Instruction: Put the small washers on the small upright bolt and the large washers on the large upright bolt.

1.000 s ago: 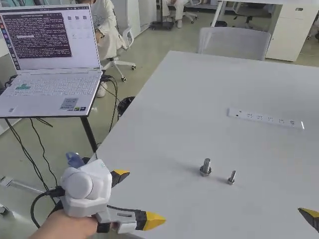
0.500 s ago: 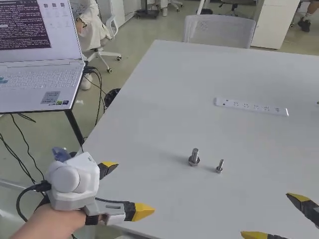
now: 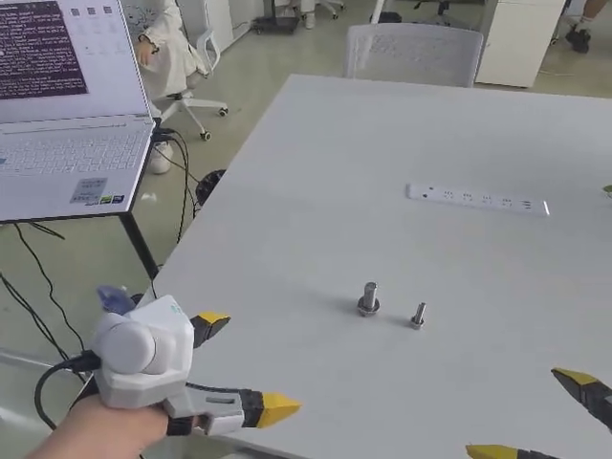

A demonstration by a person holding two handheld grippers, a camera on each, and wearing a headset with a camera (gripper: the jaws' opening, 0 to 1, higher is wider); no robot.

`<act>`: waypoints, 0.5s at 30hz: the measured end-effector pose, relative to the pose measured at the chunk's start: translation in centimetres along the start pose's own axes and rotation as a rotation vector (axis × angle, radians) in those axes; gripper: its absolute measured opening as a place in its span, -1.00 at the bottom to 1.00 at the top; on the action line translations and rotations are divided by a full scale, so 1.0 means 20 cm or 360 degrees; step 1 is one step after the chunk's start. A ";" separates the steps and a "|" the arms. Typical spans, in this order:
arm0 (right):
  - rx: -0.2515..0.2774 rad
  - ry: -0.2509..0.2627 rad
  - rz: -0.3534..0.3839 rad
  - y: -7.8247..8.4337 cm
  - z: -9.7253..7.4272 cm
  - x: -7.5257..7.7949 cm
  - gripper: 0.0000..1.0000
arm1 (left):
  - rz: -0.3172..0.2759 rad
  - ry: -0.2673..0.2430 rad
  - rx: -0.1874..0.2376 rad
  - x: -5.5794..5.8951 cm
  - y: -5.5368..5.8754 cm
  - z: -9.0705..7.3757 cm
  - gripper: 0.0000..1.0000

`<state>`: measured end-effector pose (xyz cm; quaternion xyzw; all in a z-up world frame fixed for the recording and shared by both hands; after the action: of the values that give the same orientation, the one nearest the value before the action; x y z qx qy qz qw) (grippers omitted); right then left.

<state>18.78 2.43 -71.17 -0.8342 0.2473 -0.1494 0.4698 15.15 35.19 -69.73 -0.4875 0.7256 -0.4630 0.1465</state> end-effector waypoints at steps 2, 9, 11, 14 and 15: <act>-0.0001 0.0002 0.0005 0.00 0.00 0.01 0.99 | 0.0001 0.0001 0.0001 0.00 0.00 0.00 0.85; -0.0007 0.0001 0.0013 -0.01 0.01 0.02 0.99 | -0.0002 0.0008 -0.0001 0.00 -0.02 0.01 0.83; -0.0007 -0.0007 0.0008 -0.01 0.01 0.02 0.99 | 0.0004 0.0006 0.0000 -0.01 -0.03 0.02 0.83; -0.0018 -0.0010 -0.0007 -0.01 0.02 0.02 0.99 | -0.0001 0.0015 -0.0001 0.00 -0.03 0.02 0.81; -0.0020 -0.0007 -0.0004 -0.01 0.02 0.03 0.99 | -0.0003 0.0021 -0.0005 0.00 -0.04 0.03 0.80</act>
<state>19.49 2.52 -71.33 -0.8378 0.2461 -0.1466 0.4649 15.88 34.77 -69.43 -0.4855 0.7267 -0.4653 0.1405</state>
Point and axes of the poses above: the centre of the closed fingertips' face, and the gripper's own axes: z roughly forward along the fingers, x roughly to its right, y roughly out of its underside, the point moved 5 cm from there along -z, roughly backward along the fingers, and after that the axes turned 8 degrees about -z, right-handed, at the moved point
